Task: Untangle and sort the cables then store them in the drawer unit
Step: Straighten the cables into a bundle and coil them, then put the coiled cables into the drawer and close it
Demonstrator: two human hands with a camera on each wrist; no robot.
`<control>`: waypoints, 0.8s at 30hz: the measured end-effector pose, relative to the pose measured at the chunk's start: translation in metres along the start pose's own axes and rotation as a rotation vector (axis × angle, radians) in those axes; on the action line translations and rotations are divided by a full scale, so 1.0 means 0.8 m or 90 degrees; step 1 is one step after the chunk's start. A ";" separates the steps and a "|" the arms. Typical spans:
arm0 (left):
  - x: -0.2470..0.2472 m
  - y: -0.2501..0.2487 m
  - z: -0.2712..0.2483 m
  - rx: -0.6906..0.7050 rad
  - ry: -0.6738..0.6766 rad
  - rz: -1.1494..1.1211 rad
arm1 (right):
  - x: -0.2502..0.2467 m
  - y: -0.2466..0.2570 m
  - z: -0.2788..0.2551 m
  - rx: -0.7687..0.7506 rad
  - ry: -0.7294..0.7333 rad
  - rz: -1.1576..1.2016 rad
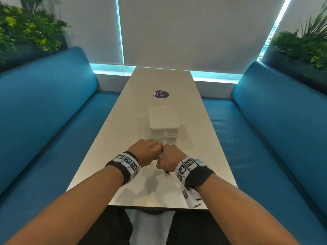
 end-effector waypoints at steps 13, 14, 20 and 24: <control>-0.016 -0.025 0.009 -0.156 0.061 -0.040 | 0.001 -0.009 -0.006 0.011 -0.110 -0.090; -0.012 -0.028 0.008 -0.159 0.064 -0.048 | 0.004 -0.012 -0.009 0.011 -0.106 -0.094; 0.010 -0.032 0.008 -0.161 0.018 -0.142 | 0.010 -0.030 -0.007 0.004 -0.087 -0.131; 0.019 -0.018 0.009 -0.146 -0.050 -0.340 | -0.004 -0.056 0.004 0.005 -0.166 -0.219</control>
Point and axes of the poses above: each hand's wrist, its own z-axis towards the middle knuckle, its own x-axis out of the palm, y = z × x, the point moved 1 cm from there along z, towards the middle knuckle, and after that the axes turned 13 degrees about -z, right-handed, at the moved point
